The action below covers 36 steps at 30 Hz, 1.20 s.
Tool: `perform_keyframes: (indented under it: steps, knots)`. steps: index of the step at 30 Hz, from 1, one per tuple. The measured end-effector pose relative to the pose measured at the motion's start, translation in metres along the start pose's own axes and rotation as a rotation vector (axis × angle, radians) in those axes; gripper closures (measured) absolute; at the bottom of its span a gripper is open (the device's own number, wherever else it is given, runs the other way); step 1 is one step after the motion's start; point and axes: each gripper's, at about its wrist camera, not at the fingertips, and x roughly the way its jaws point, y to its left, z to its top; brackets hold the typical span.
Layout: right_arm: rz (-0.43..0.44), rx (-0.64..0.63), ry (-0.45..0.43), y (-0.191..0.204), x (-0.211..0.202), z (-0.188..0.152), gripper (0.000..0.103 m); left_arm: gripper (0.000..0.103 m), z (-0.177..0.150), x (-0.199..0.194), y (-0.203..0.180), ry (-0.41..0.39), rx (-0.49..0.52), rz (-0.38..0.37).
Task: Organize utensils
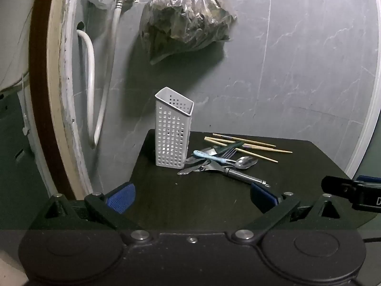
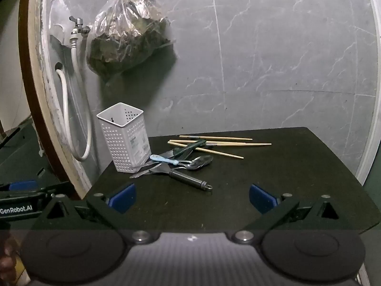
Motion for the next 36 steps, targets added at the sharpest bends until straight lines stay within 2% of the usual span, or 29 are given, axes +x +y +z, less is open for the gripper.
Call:
perform_keyframes:
  steps: [36]
  knots:
    - [-0.006, 0.001, 0.005, 0.003, 0.000, -0.003, 0.000, 0.001, -0.013, 0.009, -0.005, 0.020, 0.010, 0.003]
